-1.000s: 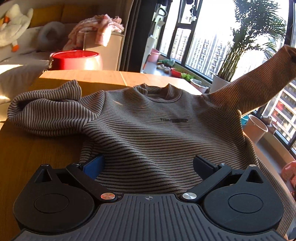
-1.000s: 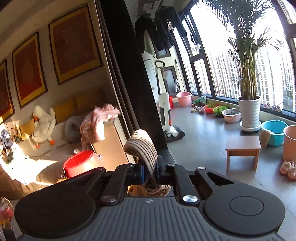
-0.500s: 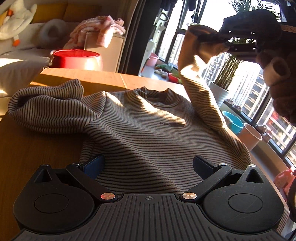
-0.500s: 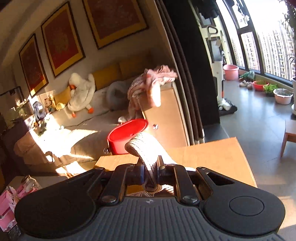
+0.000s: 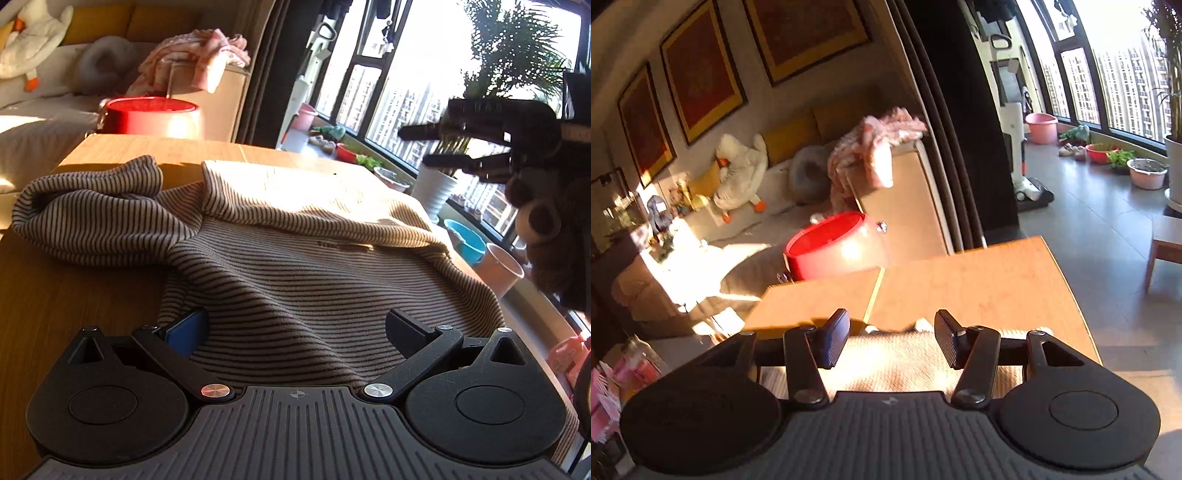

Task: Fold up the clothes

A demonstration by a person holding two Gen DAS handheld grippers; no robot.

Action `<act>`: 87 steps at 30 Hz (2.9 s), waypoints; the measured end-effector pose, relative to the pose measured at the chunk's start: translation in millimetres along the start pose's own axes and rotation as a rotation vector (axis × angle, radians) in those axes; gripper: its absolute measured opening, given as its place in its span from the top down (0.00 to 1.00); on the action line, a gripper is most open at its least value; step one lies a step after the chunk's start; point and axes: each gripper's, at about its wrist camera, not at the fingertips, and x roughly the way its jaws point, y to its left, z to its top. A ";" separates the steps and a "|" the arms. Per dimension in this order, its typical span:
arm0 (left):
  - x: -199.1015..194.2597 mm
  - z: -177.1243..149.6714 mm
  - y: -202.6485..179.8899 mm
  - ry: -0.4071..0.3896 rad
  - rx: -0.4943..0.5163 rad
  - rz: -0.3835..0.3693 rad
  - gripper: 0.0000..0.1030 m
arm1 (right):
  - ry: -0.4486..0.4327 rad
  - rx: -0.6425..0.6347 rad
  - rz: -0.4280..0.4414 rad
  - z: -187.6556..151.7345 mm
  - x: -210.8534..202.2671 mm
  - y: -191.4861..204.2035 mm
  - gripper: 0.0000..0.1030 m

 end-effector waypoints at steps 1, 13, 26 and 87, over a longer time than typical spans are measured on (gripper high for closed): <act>0.4 0.4 -0.3 0.003 0.004 0.002 0.00 | 0.040 -0.008 -0.018 -9.7 5.6 -4.7 0.49; 2.1 -0.2 -2.6 -0.004 0.009 0.029 0.00 | 0.204 -0.069 0.126 -10.8 19.9 35.2 0.59; 0.1 -0.4 2.7 -0.017 -0.027 0.003 0.00 | 0.456 -0.127 0.277 -0.7 178.5 154.5 0.48; 72.7 58.9 17.7 0.011 -0.014 0.117 0.00 | 0.015 -0.131 -0.215 -45.2 -0.3 -53.3 0.81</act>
